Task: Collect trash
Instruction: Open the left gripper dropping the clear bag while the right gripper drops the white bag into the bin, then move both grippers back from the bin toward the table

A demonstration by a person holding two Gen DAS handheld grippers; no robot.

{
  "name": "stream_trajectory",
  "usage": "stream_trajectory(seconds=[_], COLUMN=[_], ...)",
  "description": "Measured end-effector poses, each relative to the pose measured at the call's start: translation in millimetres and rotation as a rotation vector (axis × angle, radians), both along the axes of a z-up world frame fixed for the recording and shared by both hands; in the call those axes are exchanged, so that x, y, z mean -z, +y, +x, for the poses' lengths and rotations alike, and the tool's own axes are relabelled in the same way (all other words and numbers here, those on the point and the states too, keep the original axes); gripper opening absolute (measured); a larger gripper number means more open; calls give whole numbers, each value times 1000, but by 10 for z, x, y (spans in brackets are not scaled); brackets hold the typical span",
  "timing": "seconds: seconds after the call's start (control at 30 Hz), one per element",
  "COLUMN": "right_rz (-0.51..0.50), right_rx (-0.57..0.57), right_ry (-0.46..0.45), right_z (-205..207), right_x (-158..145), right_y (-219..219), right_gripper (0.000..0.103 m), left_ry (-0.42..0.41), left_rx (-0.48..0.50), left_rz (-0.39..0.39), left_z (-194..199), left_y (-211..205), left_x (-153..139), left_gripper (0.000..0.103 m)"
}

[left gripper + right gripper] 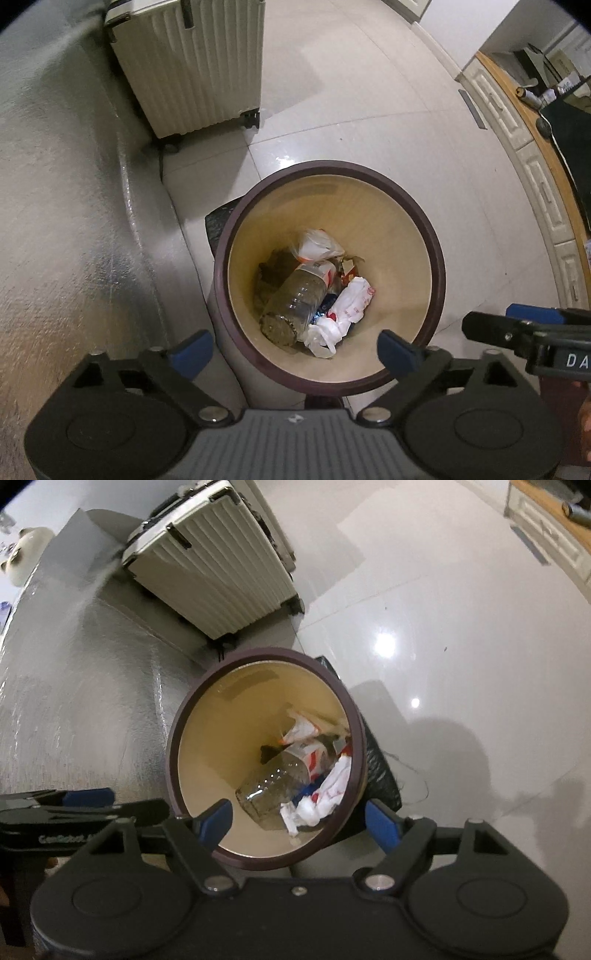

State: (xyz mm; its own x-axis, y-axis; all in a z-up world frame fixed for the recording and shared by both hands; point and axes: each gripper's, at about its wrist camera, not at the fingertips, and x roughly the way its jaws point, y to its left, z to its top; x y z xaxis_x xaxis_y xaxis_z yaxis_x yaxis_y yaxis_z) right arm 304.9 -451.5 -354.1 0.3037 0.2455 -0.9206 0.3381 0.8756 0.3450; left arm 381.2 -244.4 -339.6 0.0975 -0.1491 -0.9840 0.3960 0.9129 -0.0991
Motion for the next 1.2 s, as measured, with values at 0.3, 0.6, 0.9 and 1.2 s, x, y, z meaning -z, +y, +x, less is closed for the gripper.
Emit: stream_trajectory(seconds=[0.3,0.6,0.9,1.2], right_rz=[-71,-159,-200,-233], right_rx=[-27,-95,-170,-203], right_ry=[-31,-62,-96,-134], right_z=[-89,-196,-333,-463], right_x=[-240,-549,-849,-1149], right_y=[-28,2,98,187], right_gripper=[99,103,103,103], left_ry=[-42,-71,-101,-154], left_rx=[-42,-95,-166,-211], left_rz=[-23,-38,-53,-91], left_z=[-134,-342,-576,-790], left_y=[64,205,413,564], left_x=[-261,-538,-776,-1077], left_gripper=[103,103,103,103])
